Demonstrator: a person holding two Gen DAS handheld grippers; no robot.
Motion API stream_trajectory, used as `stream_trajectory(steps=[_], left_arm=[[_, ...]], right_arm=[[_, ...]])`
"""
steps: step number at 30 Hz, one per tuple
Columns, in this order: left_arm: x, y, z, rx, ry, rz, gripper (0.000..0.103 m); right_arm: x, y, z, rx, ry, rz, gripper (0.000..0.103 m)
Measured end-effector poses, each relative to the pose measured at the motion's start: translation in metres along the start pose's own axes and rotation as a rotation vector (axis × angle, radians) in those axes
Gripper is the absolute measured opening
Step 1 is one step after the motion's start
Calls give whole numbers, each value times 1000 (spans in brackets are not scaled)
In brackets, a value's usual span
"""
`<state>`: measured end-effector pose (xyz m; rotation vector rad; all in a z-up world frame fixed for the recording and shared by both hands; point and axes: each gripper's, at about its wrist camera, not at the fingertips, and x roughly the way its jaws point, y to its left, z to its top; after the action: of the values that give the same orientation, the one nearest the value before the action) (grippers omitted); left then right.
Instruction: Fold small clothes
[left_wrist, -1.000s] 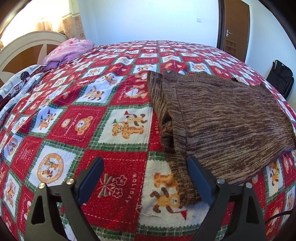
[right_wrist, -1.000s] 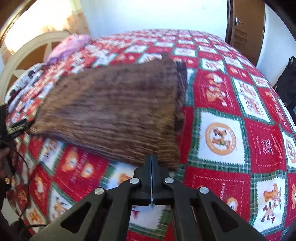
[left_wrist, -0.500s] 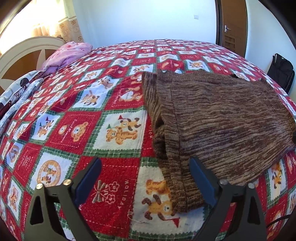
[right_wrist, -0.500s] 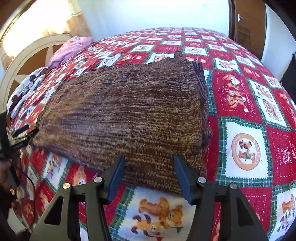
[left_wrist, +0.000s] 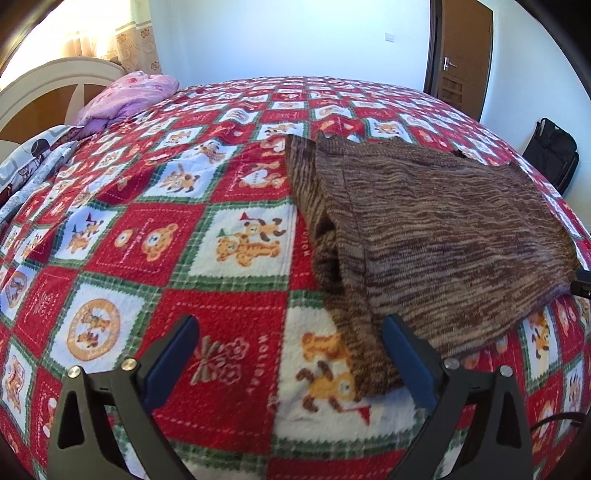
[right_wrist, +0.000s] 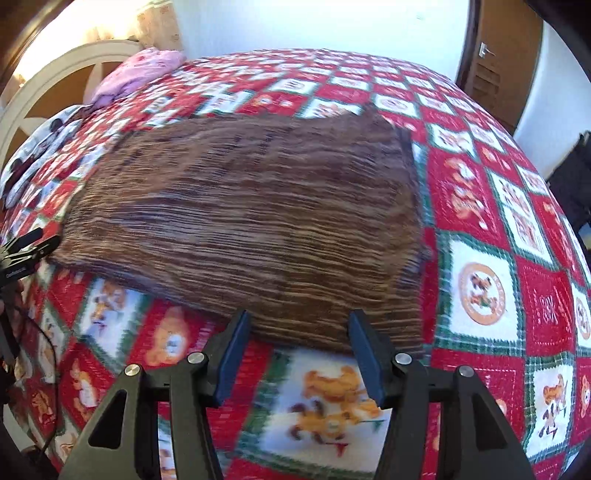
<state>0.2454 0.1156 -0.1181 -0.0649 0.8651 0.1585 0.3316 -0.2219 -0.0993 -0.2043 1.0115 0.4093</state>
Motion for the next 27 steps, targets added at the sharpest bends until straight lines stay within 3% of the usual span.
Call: stream_trajectory(steps=[12, 21, 27], left_arm=[[-25, 37, 1, -18, -59, 22, 101], [-33, 87, 2, -46, -93, 66, 101], [-37, 114, 5, -104, -118, 32, 101]], right_arm=[[0, 110, 21, -259, -58, 73, 57], [9, 190, 17, -511, -137, 62, 57], [15, 235, 6, -637, -161, 80, 57]])
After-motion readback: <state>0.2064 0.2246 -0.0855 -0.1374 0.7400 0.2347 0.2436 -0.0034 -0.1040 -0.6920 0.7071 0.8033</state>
